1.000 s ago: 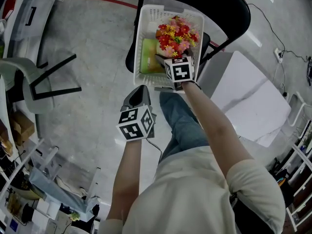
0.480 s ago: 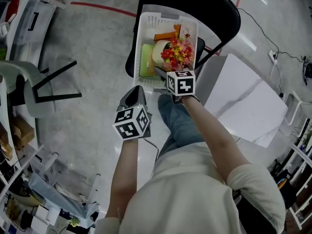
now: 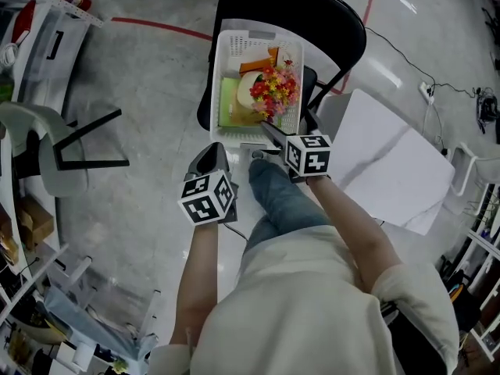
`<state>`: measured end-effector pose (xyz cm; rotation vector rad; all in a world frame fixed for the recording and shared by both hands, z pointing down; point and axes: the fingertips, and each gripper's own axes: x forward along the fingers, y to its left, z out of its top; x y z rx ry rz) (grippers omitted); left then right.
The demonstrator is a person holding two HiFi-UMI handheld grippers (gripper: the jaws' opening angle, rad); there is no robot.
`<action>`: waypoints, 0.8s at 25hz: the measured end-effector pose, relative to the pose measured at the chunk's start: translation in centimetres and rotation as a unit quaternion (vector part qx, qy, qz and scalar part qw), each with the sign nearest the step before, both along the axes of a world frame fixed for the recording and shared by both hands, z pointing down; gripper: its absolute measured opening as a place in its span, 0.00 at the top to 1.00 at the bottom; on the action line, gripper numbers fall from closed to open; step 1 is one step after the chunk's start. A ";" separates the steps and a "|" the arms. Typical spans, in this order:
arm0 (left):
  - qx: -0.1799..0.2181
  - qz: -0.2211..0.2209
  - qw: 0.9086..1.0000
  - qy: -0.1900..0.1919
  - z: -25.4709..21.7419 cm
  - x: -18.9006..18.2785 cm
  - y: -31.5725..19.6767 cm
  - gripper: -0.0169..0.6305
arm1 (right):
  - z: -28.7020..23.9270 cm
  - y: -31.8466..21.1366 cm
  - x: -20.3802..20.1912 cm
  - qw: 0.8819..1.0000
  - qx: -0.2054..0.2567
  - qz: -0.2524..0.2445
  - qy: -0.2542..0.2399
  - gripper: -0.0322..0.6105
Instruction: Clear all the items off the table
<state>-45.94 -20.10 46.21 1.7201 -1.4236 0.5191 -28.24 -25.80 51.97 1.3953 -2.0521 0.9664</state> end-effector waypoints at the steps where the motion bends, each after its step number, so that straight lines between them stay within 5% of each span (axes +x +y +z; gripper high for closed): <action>1: 0.000 0.003 1.000 -0.001 -0.1 0.2 0.2 0.96 | -0.7 0.3 0.4 1.000 0.004 0.005 -0.005 0.09; 4: 0.002 0.015 1.000 0.000 -0.4 1.2 0.8 0.96 | -2.7 1.2 1.9 1.000 0.017 0.021 -0.012 0.13; 7: 0.006 0.037 0.999 0.001 -0.7 2.7 1.8 0.96 | -5.2 2.3 3.1 0.998 0.049 0.030 -0.009 0.48; 14: 0.018 0.104 0.994 -0.002 -2.1 6.8 5.0 0.96 | -8.9 6.9 6.3 0.993 0.076 0.083 -0.018 0.78; 20: 0.039 0.135 0.990 0.002 -4.2 9.7 7.5 0.96 | -11.2 11.4 9.2 0.990 0.084 0.113 -0.004 0.95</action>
